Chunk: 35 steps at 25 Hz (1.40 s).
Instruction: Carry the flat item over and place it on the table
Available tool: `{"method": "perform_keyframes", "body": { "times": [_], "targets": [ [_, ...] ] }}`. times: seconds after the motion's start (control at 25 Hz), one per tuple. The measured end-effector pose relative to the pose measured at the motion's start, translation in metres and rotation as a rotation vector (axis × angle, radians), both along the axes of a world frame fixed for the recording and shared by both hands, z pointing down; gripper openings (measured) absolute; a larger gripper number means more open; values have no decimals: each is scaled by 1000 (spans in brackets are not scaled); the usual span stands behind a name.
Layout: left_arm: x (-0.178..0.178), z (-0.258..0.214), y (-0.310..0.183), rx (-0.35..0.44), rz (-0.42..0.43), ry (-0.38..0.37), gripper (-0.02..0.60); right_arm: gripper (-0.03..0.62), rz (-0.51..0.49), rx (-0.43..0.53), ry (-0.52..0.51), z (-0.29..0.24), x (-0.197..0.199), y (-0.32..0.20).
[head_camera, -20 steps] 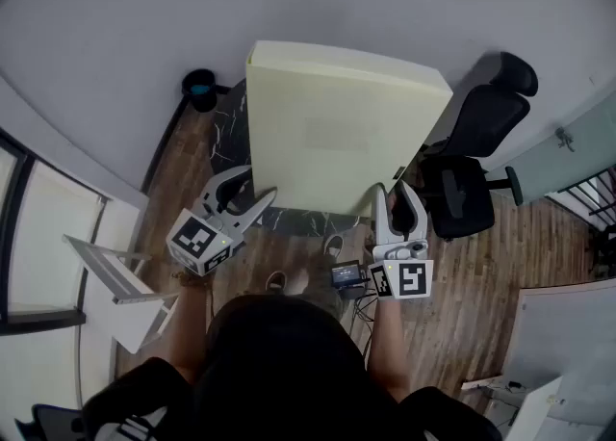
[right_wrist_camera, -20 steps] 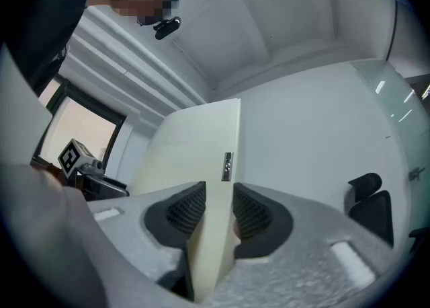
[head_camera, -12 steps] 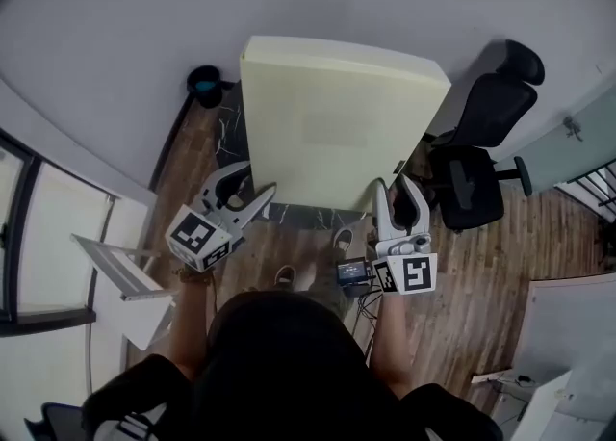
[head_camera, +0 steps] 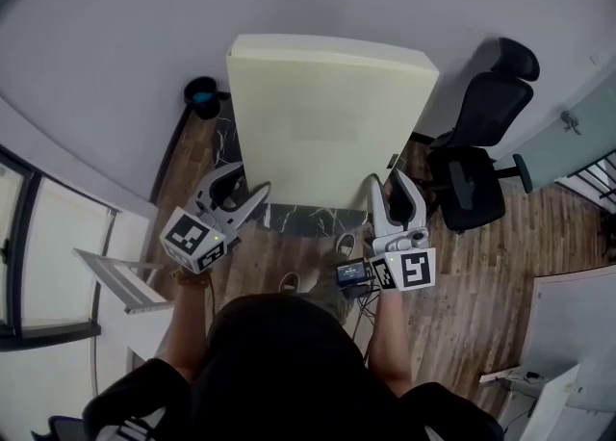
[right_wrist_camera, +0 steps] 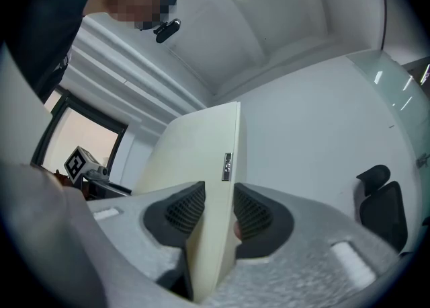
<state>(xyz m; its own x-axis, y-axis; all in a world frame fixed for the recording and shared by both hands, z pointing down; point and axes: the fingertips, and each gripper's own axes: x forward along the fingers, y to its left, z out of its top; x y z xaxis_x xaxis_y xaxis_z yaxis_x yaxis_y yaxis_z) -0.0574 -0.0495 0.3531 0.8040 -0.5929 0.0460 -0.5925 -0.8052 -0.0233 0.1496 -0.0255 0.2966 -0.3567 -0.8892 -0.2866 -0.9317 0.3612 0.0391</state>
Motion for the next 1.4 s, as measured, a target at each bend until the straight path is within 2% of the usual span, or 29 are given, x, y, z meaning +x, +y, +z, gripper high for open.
{"method": "perform_keyframes", "body": {
  "times": [0.68,1.4],
  "targets": [
    [-8,23,-44,-62,9,35,195,132,2,-88,45,14,-11,-46],
    [-2,62,-37,-155,20,20,195,132,-1,-226,43,58,-3,-48]
  ]
}}
